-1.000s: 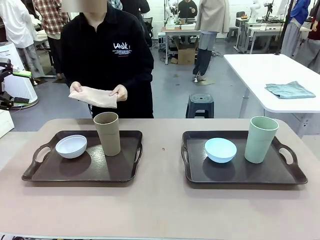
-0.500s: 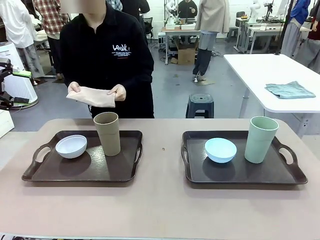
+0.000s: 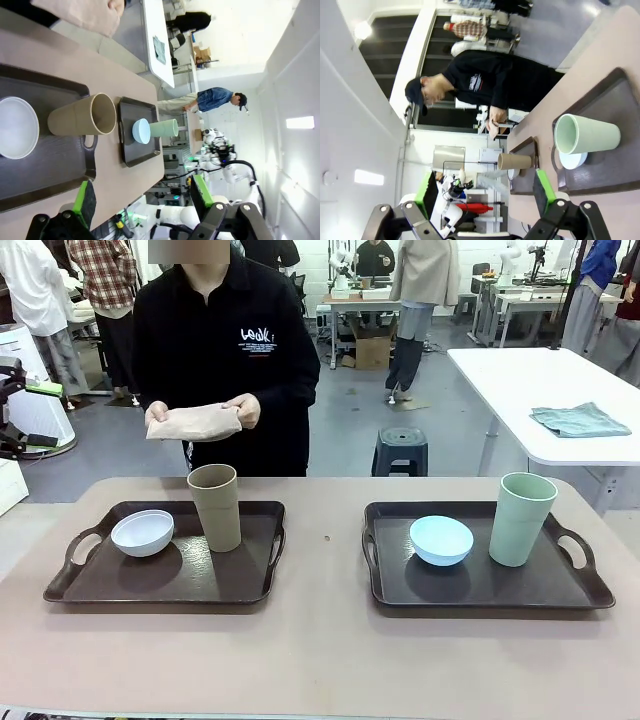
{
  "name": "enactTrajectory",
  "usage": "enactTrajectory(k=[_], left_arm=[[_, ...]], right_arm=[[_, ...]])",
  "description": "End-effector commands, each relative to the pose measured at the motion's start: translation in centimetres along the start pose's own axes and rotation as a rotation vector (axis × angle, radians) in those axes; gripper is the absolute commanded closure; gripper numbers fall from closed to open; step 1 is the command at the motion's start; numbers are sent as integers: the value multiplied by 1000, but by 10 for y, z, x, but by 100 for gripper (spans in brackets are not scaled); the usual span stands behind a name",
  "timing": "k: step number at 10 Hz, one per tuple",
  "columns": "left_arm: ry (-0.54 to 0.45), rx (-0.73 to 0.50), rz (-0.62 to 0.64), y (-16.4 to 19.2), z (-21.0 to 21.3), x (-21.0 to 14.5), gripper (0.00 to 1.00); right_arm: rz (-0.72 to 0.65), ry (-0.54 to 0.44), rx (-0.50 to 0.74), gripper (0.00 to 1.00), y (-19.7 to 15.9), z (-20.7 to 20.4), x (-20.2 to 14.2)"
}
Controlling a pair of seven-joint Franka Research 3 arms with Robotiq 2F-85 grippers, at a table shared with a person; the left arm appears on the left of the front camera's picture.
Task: Set up a tray with a mat and arrange the tableware.
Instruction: Pick up the Picnic Bowl and Reusable plastic cup from the Handle tray in front of the human's position and hold them in the air.
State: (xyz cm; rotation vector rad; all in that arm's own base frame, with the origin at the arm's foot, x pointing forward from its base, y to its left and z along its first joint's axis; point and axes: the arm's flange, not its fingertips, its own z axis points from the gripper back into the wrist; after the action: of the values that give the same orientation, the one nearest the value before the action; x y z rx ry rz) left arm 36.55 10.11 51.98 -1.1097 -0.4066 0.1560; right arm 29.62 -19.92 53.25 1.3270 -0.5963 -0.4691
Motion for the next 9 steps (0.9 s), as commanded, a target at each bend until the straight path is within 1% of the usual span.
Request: enactTrajectory(k=[1,2,3,4,5,6,8,9], left_arm=[[-6,318,-269,-41,11,-4,0],[39,430,-364,-71,15,-4,0],[74,576,-463,-94,15,-3,0],[121,700,-532,-108,10,-1,0],[108,827,-616,-116,1,7,0],[95,509,-433,-106,15,-4,0],[95,509,-433,-106,15,-4,0],[95,509,-433,-106,15,-4,0]], right_arm=[[343,45,33,0,75,-46,-10],[571,56,17,0,123,-84,-24],[768,51,1,0,156,-130,-41],[1010,26,-73,0,170,-178,-59],[1295,60,-156,0,163,-231,-80],[635,167,-13,0,180,-137,-71],[635,167,-13,0,180,-137,-71],[759,189,-43,0,191,-182,-90]])
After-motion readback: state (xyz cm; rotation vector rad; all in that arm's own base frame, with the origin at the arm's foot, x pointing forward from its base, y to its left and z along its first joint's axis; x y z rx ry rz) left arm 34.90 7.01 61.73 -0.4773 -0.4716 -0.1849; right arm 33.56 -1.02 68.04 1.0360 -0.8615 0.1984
